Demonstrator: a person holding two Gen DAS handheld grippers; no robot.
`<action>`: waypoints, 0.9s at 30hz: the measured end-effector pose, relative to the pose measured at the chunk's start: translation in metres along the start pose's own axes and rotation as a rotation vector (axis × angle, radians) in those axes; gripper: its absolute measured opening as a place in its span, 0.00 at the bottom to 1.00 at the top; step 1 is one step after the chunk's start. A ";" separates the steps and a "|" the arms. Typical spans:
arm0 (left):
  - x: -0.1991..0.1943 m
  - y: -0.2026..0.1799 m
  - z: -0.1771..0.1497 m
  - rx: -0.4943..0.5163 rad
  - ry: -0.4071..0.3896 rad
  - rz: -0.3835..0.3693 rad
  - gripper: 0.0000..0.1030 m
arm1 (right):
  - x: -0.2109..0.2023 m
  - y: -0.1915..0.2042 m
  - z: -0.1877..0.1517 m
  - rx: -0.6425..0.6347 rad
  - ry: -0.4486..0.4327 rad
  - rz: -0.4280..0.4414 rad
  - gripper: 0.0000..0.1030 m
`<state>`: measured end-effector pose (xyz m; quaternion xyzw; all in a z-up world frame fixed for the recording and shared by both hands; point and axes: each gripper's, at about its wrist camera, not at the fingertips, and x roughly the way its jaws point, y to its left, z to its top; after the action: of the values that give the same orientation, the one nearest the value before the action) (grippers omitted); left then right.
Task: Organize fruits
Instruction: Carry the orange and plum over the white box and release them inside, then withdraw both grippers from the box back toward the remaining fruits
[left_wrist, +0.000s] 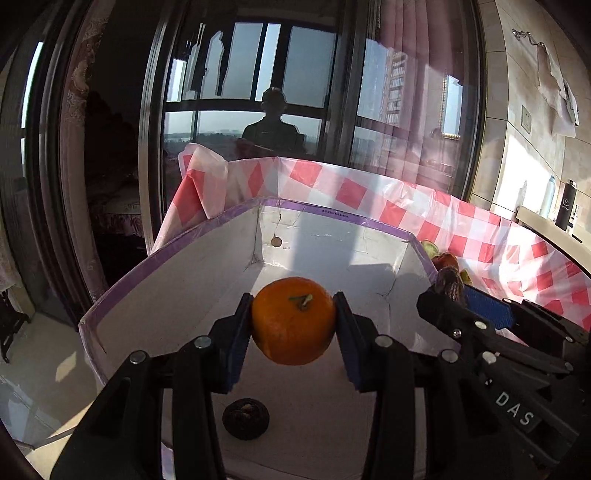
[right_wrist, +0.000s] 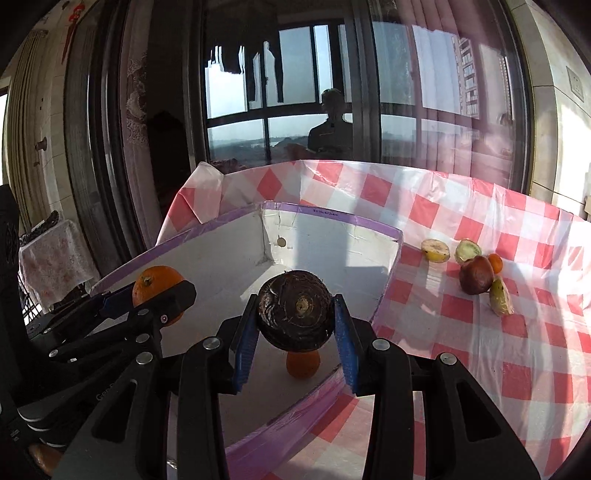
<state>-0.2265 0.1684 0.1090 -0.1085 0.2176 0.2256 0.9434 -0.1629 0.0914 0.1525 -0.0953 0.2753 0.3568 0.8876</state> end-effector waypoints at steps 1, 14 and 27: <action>0.006 0.005 0.002 0.004 0.034 0.009 0.42 | 0.009 0.006 0.000 -0.026 0.036 -0.011 0.37; 0.058 0.019 -0.007 0.176 0.388 -0.014 0.42 | 0.069 0.041 -0.011 -0.284 0.396 -0.152 0.40; 0.056 0.019 -0.006 0.174 0.397 0.035 0.58 | 0.068 0.037 -0.010 -0.256 0.376 -0.172 0.42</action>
<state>-0.1928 0.2039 0.0758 -0.0650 0.4197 0.1965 0.8838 -0.1521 0.1536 0.1070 -0.2950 0.3789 0.2878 0.8286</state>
